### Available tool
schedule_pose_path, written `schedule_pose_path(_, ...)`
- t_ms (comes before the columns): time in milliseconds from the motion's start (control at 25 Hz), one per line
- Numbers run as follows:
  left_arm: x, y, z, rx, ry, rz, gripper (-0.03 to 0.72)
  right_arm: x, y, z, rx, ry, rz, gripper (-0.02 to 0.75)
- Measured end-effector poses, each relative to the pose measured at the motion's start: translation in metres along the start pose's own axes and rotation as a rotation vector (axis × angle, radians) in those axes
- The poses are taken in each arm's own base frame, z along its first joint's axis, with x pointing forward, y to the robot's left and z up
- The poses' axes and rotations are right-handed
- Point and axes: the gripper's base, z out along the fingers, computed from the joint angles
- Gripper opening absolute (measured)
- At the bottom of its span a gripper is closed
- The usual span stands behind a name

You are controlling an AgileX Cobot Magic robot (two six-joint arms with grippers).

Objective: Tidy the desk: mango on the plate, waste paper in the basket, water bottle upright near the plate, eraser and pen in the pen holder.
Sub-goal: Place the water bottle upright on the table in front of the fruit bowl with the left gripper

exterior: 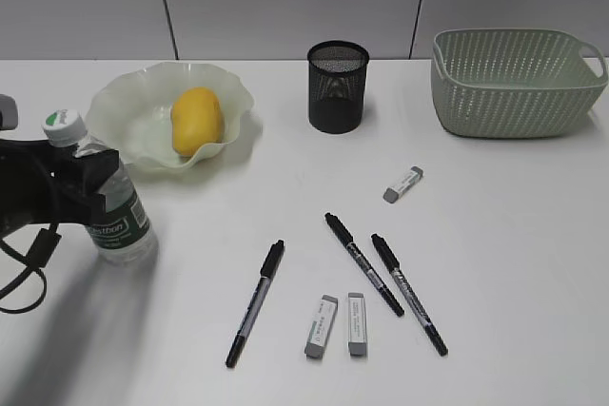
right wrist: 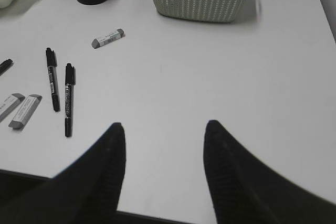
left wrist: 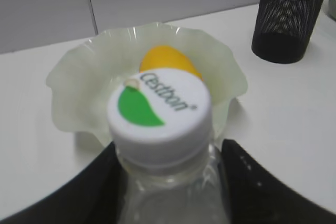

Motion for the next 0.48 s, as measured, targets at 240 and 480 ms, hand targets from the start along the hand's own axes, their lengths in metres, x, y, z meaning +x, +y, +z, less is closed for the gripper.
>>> schedule_pose_path(240,0.01,0.0,0.02,0.012,-0.113,0.026,0.399,0.0,0.0,0.0,0.0,0.0,0.0,0.393)
schedule_pose_path(480,0.007,-0.002,0.019,0.037,-0.098,0.056,0.398,0.0,0.0,0.0,0.0,0.0,0.0,0.389)
